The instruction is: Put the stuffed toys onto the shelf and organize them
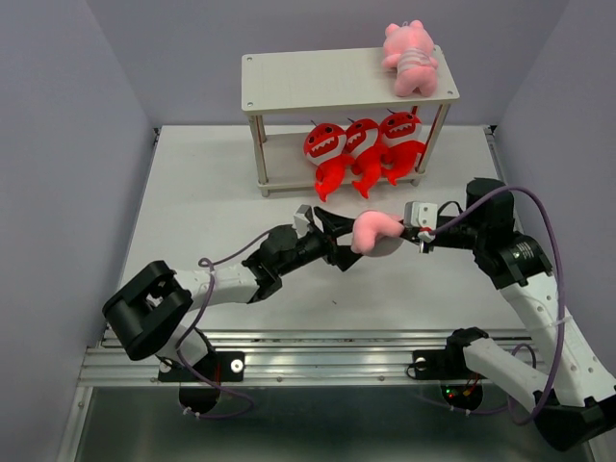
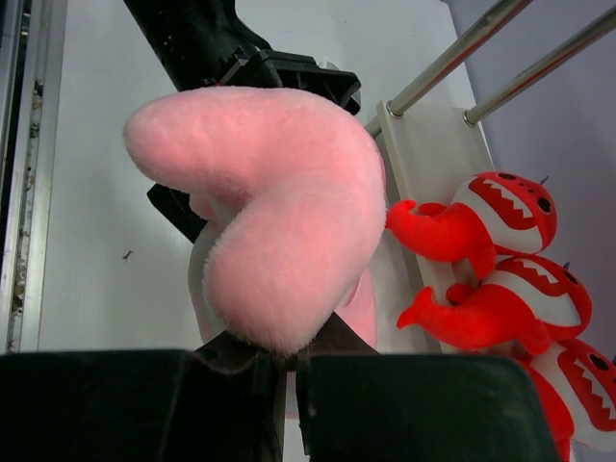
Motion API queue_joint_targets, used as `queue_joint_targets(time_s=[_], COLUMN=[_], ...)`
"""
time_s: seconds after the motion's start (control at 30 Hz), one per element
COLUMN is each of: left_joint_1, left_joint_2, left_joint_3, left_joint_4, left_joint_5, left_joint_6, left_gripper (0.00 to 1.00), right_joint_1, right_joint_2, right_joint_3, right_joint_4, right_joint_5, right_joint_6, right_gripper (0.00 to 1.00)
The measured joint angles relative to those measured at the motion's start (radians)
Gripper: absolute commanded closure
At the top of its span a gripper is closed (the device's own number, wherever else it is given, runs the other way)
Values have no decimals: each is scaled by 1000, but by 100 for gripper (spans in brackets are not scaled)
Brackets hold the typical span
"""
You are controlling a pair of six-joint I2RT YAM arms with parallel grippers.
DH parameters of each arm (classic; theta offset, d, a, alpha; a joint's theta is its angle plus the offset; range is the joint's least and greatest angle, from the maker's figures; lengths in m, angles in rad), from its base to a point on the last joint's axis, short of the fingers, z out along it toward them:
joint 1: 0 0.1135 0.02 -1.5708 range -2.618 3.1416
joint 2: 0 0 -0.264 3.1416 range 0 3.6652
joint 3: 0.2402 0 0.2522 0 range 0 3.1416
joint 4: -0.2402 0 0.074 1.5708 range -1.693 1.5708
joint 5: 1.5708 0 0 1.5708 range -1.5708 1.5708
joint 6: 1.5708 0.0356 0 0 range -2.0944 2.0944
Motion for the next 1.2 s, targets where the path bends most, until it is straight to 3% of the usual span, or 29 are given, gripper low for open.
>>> queue_joint_targets(time_s=[0.07, 0.1, 0.13, 0.2, 0.27, 0.4, 0.43, 0.5, 0.6, 0.7, 0.9, 1.07, 1.2], left_joint_1=[0, 0, 0, 2, 6, 14, 15, 21, 43, 80, 104, 84, 57], left_joint_2=[11, 20, 33, 66, 95, 153, 156, 157, 137, 50, -186, -296, -307], left_joint_3=[0, 0, 0, 0, -2, -8, -13, -29, -52, -61, 63, 112, 112], left_joint_4=[15, 29, 55, 128, 184, 265, 272, 288, 283, 191, -243, -457, -575], left_joint_5=[0, 0, 0, -1, 0, 31, 37, 53, 71, 67, -44, -177, -248], left_joint_6=[-3, -4, -4, -10, -13, -13, -10, 20, 93, 232, 663, 966, 1108], left_gripper=[54, 71, 79, 95, 100, 100, 100, 100, 100, 100, 100, 100, 100], right_joint_1=[0, 0, 0, 0, 0, -1, 0, 0, 0, 0, 0, 0, 0], right_joint_2=[-8, -11, -12, -13, -13, -23, -31, -45, -66, -52, 90, 209, 262], right_joint_3=[-15, -19, -19, -19, -19, -23, -28, -32, -30, 8, 182, 260, 317], right_joint_4=[6, 6, 7, 6, 4, -21, -28, -48, -79, -168, -390, -475, -484], right_joint_5=[0, 0, 0, 0, 1, 6, 6, 5, 4, 0, -50, -90, -91], right_joint_6=[-6, -7, -7, -10, -14, -32, -39, -40, -22, -8, -11, 72, 142], right_gripper=[96, 95, 94, 91, 86, 59, 45, 28, 17, 0, 0, 1, 2])
